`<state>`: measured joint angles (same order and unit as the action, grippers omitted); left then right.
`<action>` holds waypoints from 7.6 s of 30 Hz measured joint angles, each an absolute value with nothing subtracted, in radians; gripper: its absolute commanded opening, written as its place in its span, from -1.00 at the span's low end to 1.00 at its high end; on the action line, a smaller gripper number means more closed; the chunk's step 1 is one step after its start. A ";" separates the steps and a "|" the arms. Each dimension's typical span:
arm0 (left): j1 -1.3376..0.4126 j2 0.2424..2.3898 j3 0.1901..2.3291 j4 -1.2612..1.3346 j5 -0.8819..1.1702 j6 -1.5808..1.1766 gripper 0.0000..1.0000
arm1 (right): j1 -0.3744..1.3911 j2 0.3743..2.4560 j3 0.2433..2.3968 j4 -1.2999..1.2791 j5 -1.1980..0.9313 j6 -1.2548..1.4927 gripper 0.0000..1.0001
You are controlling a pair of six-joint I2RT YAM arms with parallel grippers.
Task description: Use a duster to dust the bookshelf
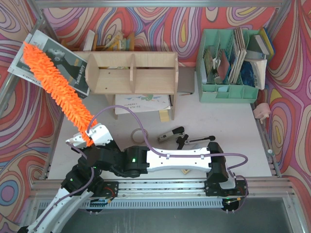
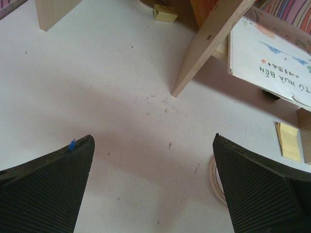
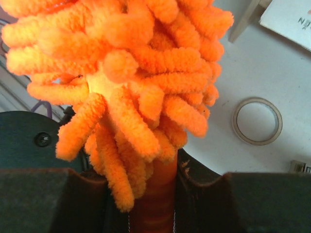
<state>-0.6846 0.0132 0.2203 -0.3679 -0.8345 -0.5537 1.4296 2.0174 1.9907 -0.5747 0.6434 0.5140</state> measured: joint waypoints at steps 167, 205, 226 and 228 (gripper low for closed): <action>-0.681 0.012 0.209 -0.364 -0.816 -0.549 0.97 | 1.294 1.896 2.329 -1.278 0.941 0.181 -1.00; -0.681 0.012 0.209 -0.364 -0.815 -0.549 0.97 | 1.101 1.877 2.204 -1.412 0.765 0.296 -1.00; -0.681 0.018 0.209 -0.364 -0.812 -0.549 0.97 | 1.178 1.913 2.292 -1.340 0.704 0.229 -1.00; -0.681 0.018 0.209 -0.364 -0.812 -0.549 0.97 | 1.178 1.916 2.291 -1.332 0.701 0.225 -1.00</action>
